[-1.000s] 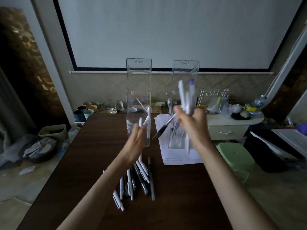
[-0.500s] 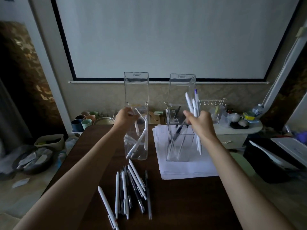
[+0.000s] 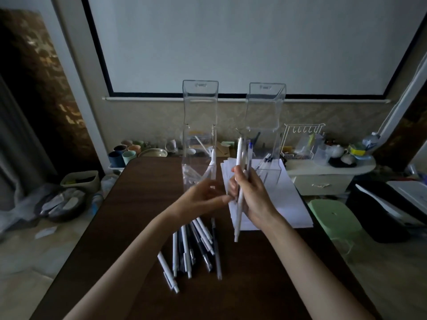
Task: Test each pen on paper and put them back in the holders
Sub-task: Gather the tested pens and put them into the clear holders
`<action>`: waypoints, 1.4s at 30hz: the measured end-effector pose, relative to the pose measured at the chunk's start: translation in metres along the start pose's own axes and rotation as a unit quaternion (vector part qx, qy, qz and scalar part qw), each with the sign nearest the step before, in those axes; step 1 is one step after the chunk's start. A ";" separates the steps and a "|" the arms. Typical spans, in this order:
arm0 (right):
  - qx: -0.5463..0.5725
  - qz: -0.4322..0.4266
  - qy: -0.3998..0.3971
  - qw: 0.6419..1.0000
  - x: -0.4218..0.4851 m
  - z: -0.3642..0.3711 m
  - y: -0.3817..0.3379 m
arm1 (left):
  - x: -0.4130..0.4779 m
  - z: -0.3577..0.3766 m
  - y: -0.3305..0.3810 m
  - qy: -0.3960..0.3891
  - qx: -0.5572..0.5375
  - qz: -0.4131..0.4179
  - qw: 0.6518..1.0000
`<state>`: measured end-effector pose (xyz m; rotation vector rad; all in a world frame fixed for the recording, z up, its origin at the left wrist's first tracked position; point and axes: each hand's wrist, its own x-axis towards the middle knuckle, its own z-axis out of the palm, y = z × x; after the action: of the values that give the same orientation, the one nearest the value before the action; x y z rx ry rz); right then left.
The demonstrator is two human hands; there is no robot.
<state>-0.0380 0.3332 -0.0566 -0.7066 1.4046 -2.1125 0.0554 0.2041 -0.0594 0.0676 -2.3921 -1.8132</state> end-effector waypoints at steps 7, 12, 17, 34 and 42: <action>0.070 0.030 0.034 0.997 -0.002 0.025 0.022 | -0.018 0.023 -0.012 -0.037 -0.020 -0.024 0.999; 0.031 0.033 0.009 0.999 -0.004 0.018 0.013 | -0.016 0.025 -0.012 -0.007 -0.017 -0.032 0.999; 0.009 0.044 -0.005 0.999 -0.009 0.014 0.002 | -0.011 0.030 -0.010 -0.004 -0.080 -0.011 0.997; -0.128 -0.109 0.217 0.962 0.020 -0.017 -0.037 | 0.027 0.007 0.015 0.172 -0.082 0.035 0.981; -0.329 -0.222 0.224 0.890 0.060 -0.047 -0.082 | 0.100 -0.051 0.034 0.272 -0.140 0.055 0.951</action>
<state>-0.1234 0.3530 0.0127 -0.8865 2.4861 -2.2114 -0.0352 0.1524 -0.0047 0.3470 -1.7203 -1.7729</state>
